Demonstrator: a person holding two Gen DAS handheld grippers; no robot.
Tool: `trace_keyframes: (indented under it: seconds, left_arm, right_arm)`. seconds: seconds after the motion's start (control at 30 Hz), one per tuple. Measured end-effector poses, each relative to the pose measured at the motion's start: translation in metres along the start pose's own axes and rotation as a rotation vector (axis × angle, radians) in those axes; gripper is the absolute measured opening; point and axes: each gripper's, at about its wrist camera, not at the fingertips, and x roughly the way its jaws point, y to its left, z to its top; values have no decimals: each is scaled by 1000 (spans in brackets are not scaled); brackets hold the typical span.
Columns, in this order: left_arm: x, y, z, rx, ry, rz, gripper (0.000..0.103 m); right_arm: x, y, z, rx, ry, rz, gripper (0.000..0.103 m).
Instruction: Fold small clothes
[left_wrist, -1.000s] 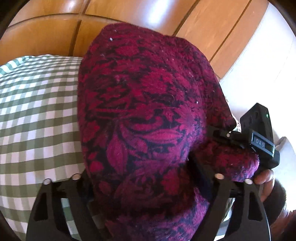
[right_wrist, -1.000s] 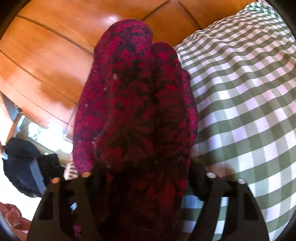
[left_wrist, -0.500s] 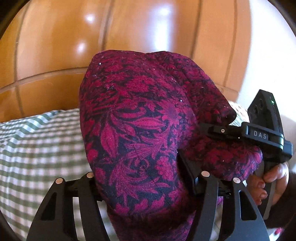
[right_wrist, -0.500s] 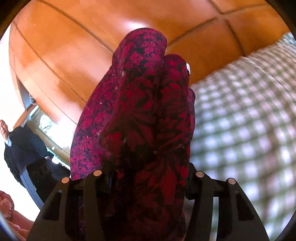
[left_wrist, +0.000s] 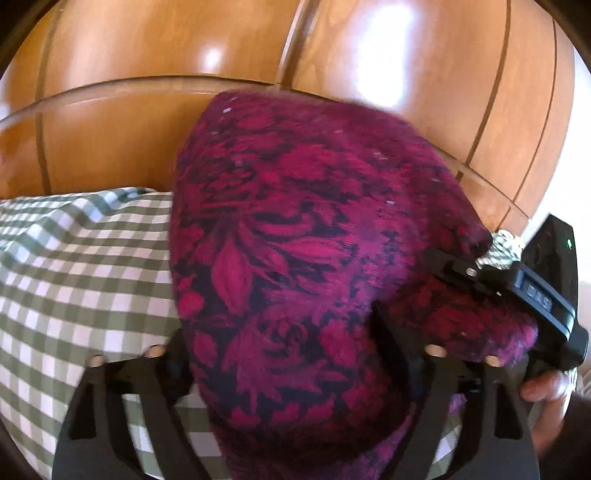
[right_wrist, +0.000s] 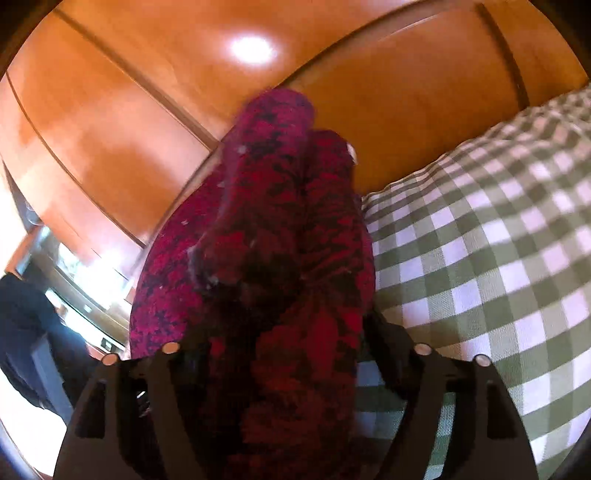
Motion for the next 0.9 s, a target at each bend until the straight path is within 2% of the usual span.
trace_keyframes:
  seconds: [0.13,0.23,0.3,0.37,0.43,0.47,0.5,0.53,0.6,0.67,0.7,0.73,0.77,0.83,0.9]
  left_arm:
    - [-21,1,-6,-7,-36,27,93]
    - [-49,2,-9,8,-98,38,93]
    - [-66,4,-7,14,-154,55,93]
    - [-76,10,3,-25,-210,64,93]
    - [-77,17,22,-79,-222,46,93]
    - [-73,16,33,-94,-216,55,93]
    - [-72,15,39,-97,-215,68,89]
    - [-66,12,48,-90,-217,87,85]
    - [-55,2,61,-47,-196,117,85]
    - [-45,-6,69,5,-178,145,85]
    - [-37,-11,70,41,-173,167,85]
    - [-29,-16,65,74,-147,183,85]
    - [-16,-19,63,107,-106,201,85]
    - [-3,-20,56,121,-86,166,88]
    - [9,-24,48,160,-69,169,91]
  right_arm:
    - [-14,-5,0,-9,-20,-15,84]
    - [-42,1,-2,-38,-34,-55,86]
    - [-64,17,2,-104,-79,-83,86]
    - [-91,44,14,-215,-193,-147,80]
    - [-97,64,29,-294,-229,-180,71]
    - [-92,72,37,-321,-222,-185,61]
    - [-84,87,46,-373,-206,-189,56]
    - [-76,90,47,-405,-193,-194,53]
    - [-50,108,50,-496,-131,-222,50]
    - [-30,112,49,-522,-87,-272,46]
    - [-17,105,50,-506,-52,-300,43]
    - [-5,93,50,-476,-4,-339,33]
    - [1,84,48,-452,30,-367,27]
    - [3,51,41,-373,64,-392,27]
    - [-4,36,29,-379,32,-399,27]
